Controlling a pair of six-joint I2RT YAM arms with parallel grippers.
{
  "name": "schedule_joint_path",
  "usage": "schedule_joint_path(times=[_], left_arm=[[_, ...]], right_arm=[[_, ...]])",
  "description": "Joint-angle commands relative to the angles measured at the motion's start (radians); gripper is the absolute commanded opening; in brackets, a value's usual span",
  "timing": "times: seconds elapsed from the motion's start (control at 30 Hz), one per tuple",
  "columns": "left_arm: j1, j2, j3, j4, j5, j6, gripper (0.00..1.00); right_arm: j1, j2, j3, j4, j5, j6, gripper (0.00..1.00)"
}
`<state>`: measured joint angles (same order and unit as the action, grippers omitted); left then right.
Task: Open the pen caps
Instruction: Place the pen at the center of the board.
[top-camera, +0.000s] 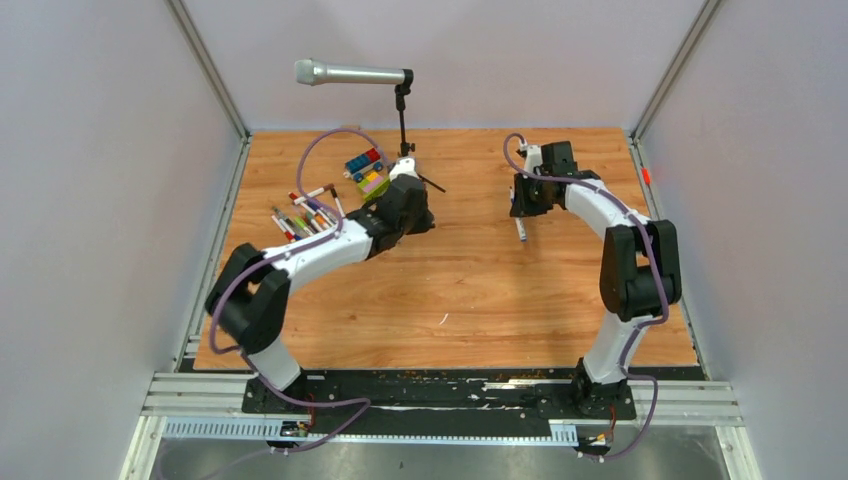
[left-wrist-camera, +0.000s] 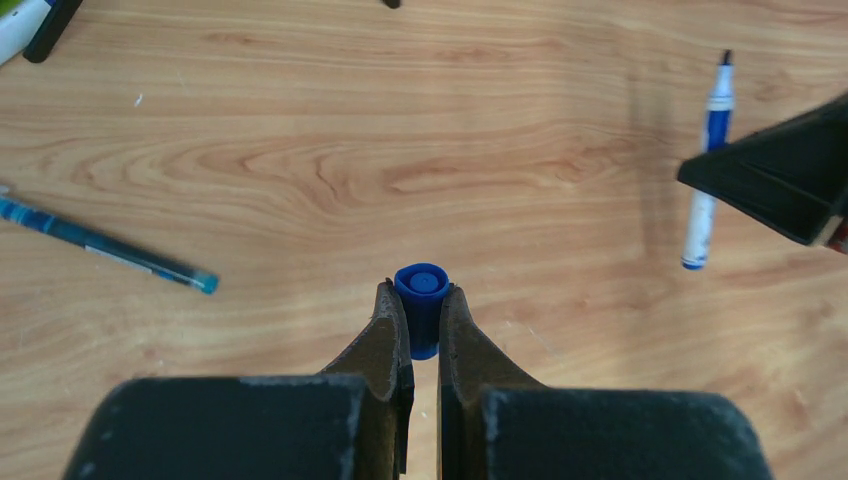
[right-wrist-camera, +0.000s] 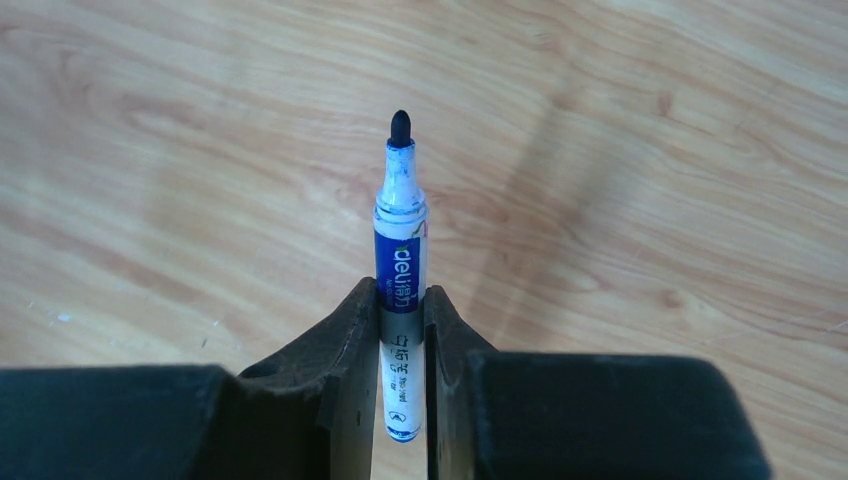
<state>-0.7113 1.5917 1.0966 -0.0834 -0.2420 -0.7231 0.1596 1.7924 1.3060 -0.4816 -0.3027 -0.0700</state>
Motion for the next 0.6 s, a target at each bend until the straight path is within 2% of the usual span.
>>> schedule_joint_path(times=[0.0,0.23,0.37,0.57], left_arm=[[0.051,0.179,0.184,-0.142,-0.008,0.040,0.00],[0.094,0.360,0.326,-0.199,0.008,0.066,0.02],[0.104,0.412,0.359,-0.233,0.005,0.072,0.09],[0.112,0.453,0.394,-0.254,-0.005,0.083,0.13]], right_arm=[[-0.002,0.088,0.128,-0.046,0.056,0.030,0.04],[-0.006,0.155,0.165,-0.028,0.100,0.049,0.11],[-0.015,0.191,0.181,-0.035,0.090,0.060,0.14],[-0.015,0.228,0.200,-0.038,0.091,0.064,0.15]])
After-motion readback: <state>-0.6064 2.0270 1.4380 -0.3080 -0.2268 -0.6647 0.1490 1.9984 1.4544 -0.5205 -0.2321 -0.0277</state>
